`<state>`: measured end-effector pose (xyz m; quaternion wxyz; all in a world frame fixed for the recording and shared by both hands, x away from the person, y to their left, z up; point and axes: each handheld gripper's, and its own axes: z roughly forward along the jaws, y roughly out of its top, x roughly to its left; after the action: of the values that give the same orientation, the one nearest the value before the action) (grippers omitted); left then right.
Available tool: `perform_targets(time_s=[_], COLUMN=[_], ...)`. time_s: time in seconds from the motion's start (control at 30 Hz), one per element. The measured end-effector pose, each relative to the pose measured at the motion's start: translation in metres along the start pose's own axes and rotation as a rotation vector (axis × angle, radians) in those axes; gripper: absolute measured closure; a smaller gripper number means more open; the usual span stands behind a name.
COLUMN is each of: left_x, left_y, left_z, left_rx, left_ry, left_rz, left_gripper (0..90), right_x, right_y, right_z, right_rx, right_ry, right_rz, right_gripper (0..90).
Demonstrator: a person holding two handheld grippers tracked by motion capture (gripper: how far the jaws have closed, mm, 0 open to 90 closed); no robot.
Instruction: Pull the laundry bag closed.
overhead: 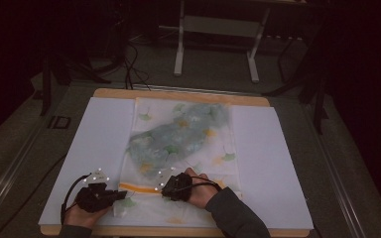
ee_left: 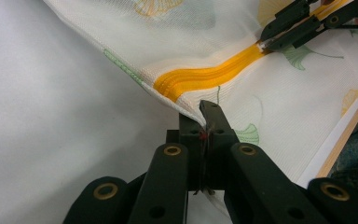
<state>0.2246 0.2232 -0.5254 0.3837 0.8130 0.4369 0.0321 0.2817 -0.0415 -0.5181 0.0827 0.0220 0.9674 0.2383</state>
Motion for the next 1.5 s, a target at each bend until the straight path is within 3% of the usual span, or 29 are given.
perform_targets(time_s=[1.5], left_x=[0.001], left_y=[-0.001], left_z=[-0.002], left_rx=[-0.009], left_ry=[0.0], left_rz=[-0.005], left_gripper=[88.6], right_x=[-0.004], right_y=[-0.028], right_z=[-0.017], right_rx=[0.039], right_ry=[-0.015], right_rz=[0.03], right_gripper=[85.0])
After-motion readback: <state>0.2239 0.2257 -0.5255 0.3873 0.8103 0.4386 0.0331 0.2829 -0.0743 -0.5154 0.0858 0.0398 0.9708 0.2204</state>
